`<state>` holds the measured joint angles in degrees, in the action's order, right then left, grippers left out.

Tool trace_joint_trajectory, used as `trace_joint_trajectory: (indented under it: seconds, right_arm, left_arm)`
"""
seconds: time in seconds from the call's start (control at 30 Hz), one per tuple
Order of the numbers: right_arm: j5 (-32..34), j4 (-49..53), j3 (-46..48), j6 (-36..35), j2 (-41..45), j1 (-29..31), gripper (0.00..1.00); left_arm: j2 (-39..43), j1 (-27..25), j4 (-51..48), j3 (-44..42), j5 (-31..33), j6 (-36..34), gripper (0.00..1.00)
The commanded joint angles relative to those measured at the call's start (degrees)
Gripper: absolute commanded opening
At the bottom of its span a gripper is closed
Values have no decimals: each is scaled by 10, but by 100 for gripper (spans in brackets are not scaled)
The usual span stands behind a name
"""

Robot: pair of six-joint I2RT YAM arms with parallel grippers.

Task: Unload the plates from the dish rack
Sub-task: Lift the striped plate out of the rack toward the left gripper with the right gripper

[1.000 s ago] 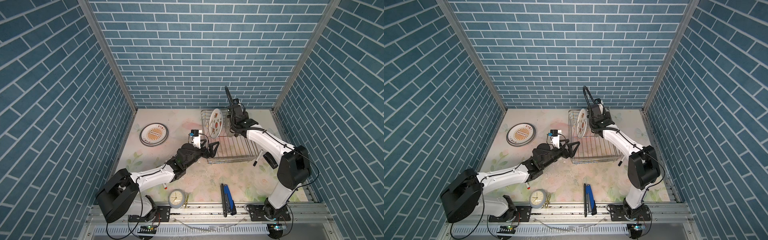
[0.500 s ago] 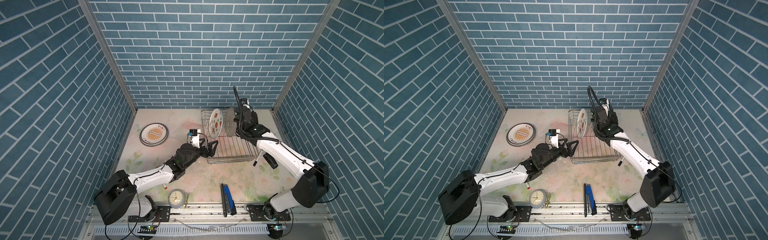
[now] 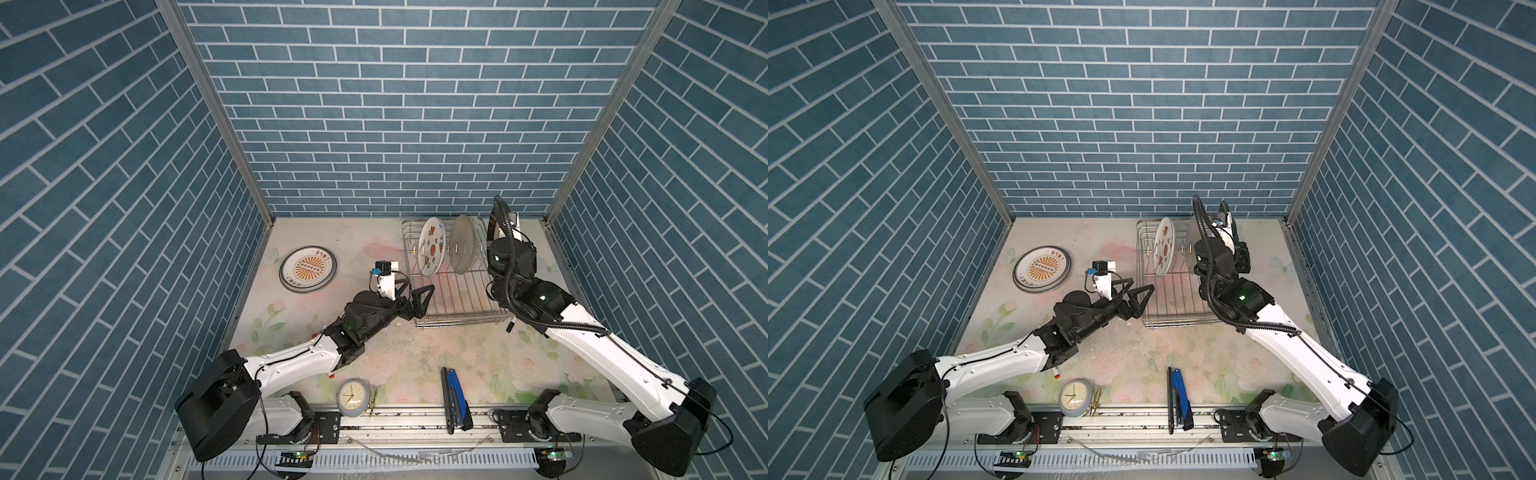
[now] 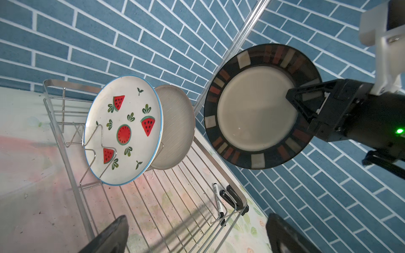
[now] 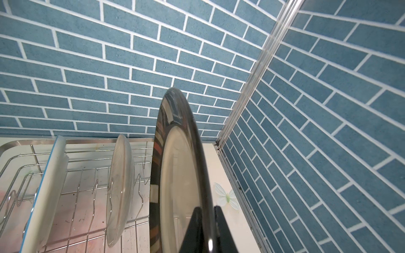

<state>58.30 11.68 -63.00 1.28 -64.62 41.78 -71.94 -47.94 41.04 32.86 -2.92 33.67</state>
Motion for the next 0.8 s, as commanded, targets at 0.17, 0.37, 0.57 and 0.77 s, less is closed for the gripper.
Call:
trace_joint_trajectory:
  seconds: [0.17, 0.37, 0.57, 0.77]
  right_arm:
    - [-30, -59, 92, 76, 137, 4, 0]
    - [-191, -58, 146, 127, 227, 5, 0]
    - [-312, -74, 192, 166, 306, 5, 0]
    - [-404, -90, 218, 194, 333, 4, 0]
  left_arm:
    - [27, -4, 22, -32, -24, -25, 100]
    - [27, -4, 33, -34, -35, -25, 100]
    - [18, -3, 31, -30, -52, -24, 100]
    - [17, -2, 76, -47, -55, -16, 100]
